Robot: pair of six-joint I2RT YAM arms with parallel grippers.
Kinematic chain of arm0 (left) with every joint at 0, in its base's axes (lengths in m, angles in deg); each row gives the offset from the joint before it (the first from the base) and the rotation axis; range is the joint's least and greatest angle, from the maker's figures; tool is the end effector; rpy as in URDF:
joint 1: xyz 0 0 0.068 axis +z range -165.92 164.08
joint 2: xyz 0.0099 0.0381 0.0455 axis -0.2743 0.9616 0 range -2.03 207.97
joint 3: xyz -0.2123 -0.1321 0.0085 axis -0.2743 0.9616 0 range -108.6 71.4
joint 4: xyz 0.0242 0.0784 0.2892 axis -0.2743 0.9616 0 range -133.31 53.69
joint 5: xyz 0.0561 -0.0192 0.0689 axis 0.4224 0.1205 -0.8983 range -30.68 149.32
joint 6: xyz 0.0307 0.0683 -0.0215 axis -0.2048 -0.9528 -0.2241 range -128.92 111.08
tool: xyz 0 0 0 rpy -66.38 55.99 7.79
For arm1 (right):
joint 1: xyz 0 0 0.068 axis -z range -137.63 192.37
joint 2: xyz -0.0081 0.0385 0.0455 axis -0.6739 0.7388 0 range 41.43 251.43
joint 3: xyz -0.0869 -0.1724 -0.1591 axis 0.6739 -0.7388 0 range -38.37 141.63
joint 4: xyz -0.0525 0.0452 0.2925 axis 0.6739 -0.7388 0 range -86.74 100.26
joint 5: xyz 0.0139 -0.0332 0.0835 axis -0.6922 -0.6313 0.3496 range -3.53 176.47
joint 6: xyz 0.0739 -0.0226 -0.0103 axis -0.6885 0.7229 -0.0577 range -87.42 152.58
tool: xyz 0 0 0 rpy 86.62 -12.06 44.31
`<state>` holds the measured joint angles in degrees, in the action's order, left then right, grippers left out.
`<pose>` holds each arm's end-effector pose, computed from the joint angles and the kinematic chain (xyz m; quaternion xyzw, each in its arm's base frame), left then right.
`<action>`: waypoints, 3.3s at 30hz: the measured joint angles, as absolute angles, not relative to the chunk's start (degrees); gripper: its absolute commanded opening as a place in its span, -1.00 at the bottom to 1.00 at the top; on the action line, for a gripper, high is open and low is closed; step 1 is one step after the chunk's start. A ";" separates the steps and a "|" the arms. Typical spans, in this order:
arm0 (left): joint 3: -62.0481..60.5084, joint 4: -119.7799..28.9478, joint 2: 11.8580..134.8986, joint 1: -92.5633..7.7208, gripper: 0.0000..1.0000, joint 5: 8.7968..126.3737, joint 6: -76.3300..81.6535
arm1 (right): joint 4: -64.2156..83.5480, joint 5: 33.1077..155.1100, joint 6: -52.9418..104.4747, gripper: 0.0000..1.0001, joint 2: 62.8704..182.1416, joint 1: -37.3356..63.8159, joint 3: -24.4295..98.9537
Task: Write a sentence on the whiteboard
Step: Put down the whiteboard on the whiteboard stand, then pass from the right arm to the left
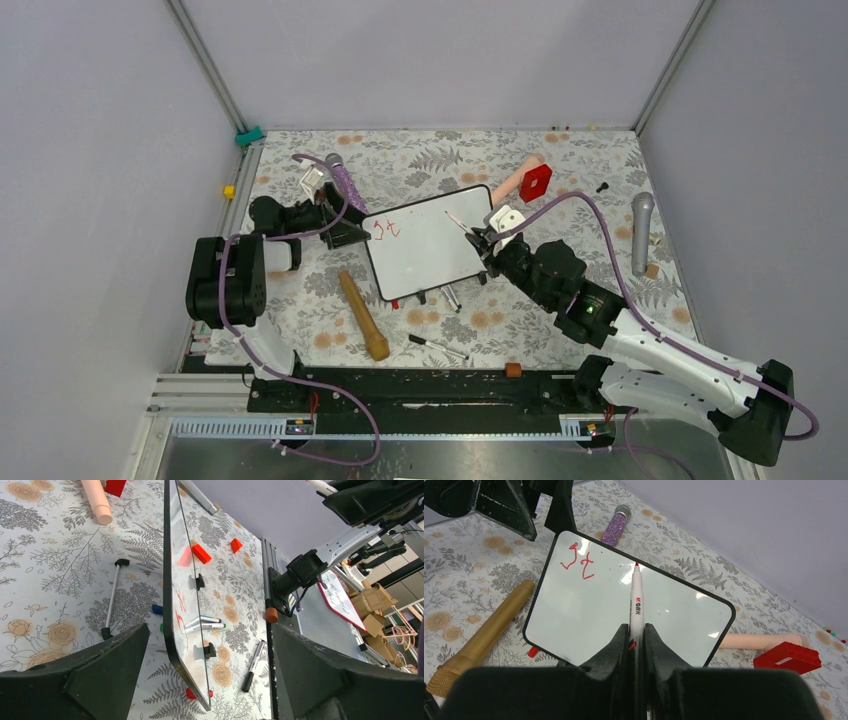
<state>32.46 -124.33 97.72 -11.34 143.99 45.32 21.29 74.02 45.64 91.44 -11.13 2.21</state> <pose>0.3323 -0.0398 0.1575 0.2735 0.6396 -0.6043 0.3885 0.1881 0.2300 0.3140 -0.3153 0.6221 0.1753 0.6949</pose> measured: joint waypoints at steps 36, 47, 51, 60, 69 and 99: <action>57.90 -87.21 61.04 -2.38 0.98 75.86 2.83 | 24.15 73.95 49.68 -1.00 93.78 -11.13 2.23; 66.78 -112.39 75.92 -8.83 0.98 68.73 1.98 | 32.02 74.09 40.50 -1.00 94.83 -11.13 -0.83; 65.25 -111.76 75.55 -13.73 0.98 59.33 0.51 | 33.35 73.98 38.67 -1.00 94.77 -10.91 -2.21; 59.74 -105.44 75.58 -19.04 0.98 46.05 -1.65 | 27.91 68.18 37.23 -1.00 93.35 -9.03 -3.94; 59.74 -103.85 75.58 -19.04 0.98 43.79 -1.96 | 14.25 64.32 35.08 -1.00 96.45 -8.90 3.98; 59.74 -103.32 75.58 -19.04 0.98 43.42 -2.02 | 1.95 57.56 26.91 -1.00 85.87 -8.85 6.34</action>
<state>59.74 -103.32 75.58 -19.04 43.42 -2.02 1.95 57.56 26.91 85.87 -8.85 6.34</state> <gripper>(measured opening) 0.989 0.155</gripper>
